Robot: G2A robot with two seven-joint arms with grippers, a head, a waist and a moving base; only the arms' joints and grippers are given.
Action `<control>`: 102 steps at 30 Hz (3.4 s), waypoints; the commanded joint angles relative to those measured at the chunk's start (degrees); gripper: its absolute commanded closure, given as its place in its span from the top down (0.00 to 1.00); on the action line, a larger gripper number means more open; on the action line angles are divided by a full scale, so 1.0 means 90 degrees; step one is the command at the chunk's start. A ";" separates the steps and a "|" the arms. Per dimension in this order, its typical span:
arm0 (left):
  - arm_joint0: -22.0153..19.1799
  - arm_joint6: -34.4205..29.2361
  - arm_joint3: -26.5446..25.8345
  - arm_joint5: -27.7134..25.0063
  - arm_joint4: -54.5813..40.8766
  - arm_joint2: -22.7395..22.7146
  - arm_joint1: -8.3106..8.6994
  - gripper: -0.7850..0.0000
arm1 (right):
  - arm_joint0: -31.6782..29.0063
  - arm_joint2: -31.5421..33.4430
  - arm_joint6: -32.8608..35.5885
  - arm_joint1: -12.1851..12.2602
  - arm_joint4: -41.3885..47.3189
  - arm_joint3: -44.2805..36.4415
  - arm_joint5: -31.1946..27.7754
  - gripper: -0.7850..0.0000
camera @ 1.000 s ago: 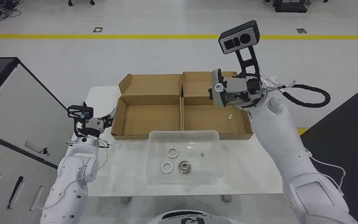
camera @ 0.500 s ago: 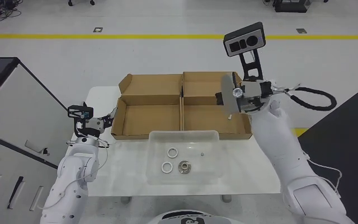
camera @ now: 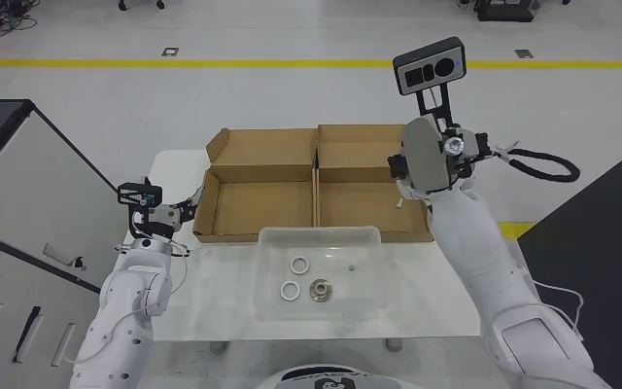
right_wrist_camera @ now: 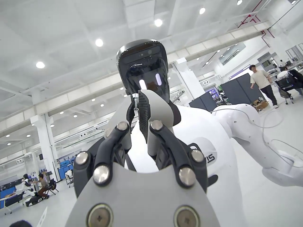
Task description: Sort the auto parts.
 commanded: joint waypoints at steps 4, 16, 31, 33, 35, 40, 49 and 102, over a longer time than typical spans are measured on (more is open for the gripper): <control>0.0000 0.0000 0.0000 0.0000 0.0000 0.0000 0.0000 1.00 | 0.0000 0.0000 0.0000 0.0000 0.0000 0.0000 0.0000 0.00; 0.0000 0.0000 0.0000 0.0000 0.0000 0.0000 0.0000 1.00 | 0.0000 0.0000 0.0000 0.0000 0.0000 0.0000 0.0000 0.00; 0.0000 0.0000 0.0000 0.0000 0.0000 0.0000 0.0000 1.00 | -0.0232 0.2826 0.0967 0.0759 -0.4173 0.0154 0.2583 0.00; 0.0000 0.0000 0.0000 0.0000 0.0000 0.0000 0.0000 1.00 | -0.0106 0.3005 0.1250 0.0859 -0.4786 0.0198 0.2794 0.00; 0.0000 0.0000 0.0000 0.0000 0.0000 0.0000 0.0000 1.00 | 0.0082 0.2947 0.1285 0.0975 -0.5561 0.0130 0.2924 0.00; 0.0000 0.0000 0.0000 0.0000 0.0000 0.0000 0.0000 1.00 | 0.0765 0.2227 0.1285 0.1302 -0.6966 0.0217 0.2773 0.00; 0.0000 0.0000 0.0000 0.0000 0.0000 0.0000 0.0000 1.00 | 0.2554 -0.0010 0.1285 0.1835 -0.8616 0.1211 0.1848 0.00; 0.0000 0.0000 0.0000 0.0000 0.0000 0.0000 0.0000 1.00 | 0.2620 -0.4587 -0.1035 0.1131 -1.2958 0.3979 0.2382 0.00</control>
